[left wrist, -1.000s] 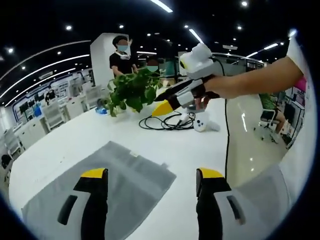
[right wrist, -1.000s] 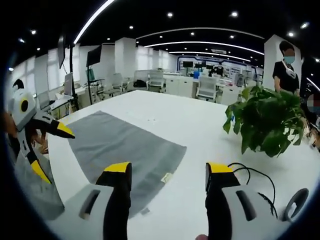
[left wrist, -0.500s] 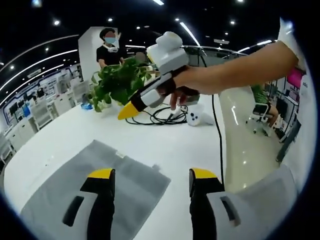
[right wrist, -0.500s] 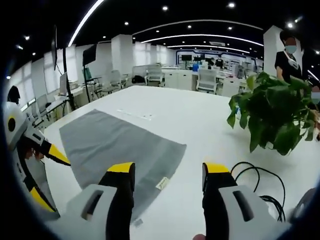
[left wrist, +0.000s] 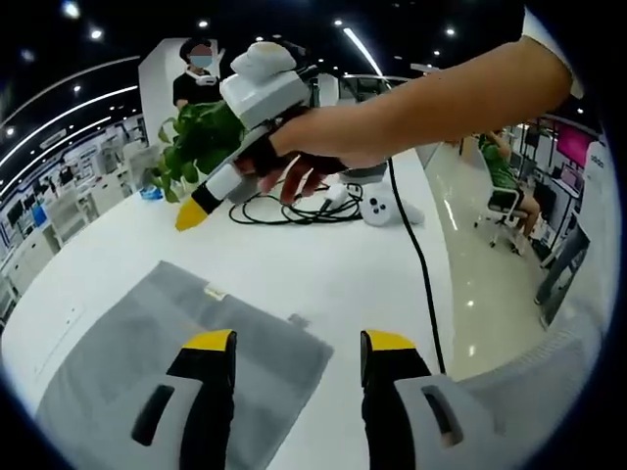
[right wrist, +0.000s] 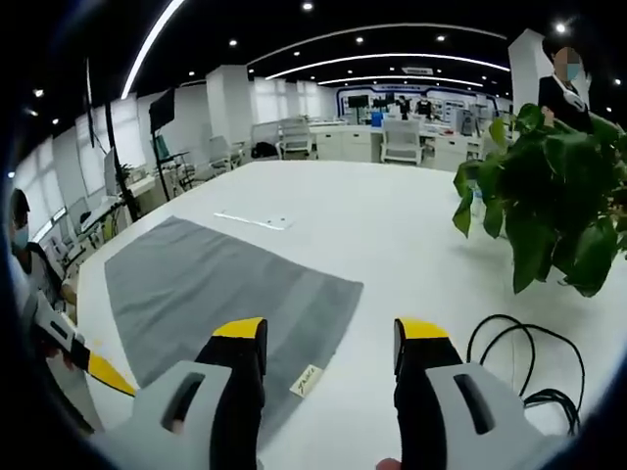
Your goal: Fold the towel on the table until its edges align and the towel forms a compact rectangular stack.
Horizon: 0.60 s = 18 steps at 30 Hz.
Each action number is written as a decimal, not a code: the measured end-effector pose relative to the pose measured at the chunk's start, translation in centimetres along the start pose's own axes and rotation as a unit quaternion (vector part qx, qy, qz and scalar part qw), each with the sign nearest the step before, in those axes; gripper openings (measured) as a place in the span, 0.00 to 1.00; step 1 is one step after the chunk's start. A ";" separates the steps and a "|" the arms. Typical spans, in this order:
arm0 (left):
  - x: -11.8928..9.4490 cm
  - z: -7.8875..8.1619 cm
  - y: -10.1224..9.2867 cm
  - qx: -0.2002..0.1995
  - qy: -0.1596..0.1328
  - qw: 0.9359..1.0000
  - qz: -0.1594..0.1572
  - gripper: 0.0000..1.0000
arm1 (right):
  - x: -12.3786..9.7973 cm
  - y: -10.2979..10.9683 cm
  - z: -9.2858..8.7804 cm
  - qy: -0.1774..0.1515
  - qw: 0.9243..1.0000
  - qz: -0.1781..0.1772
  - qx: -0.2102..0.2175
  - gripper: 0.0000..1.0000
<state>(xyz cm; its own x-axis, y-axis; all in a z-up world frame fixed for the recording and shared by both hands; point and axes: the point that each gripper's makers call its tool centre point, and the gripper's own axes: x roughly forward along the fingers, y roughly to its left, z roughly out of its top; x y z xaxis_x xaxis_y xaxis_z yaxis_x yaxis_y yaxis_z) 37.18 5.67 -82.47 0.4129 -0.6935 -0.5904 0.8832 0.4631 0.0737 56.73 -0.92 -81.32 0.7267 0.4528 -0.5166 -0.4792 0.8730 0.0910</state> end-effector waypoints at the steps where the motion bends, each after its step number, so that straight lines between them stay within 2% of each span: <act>1: 0.2 -0.2 0.0 0.001 0.003 1.000 -0.002 0.51 | 0.3 0.0 -0.1 0.001 1.000 0.000 0.004 0.51; 8: 1.5 -1.3 0.3 -0.003 0.018 1.000 -0.012 0.46 | 2.9 -0.2 -1.0 0.014 1.000 0.006 0.015 0.49; 18: 4.5 -3.0 -1.5 0.005 0.037 0.998 -0.053 0.36 | 6.2 -0.4 -1.8 0.031 0.999 0.012 0.026 0.46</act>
<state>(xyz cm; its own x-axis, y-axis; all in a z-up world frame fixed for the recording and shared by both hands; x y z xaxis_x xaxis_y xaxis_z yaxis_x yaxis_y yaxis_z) 37.07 3.48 -87.64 0.2998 -0.6952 -0.6533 0.9232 0.3841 0.0150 60.55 1.18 -86.15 0.6832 0.4625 -0.5650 -0.4678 0.8714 0.1476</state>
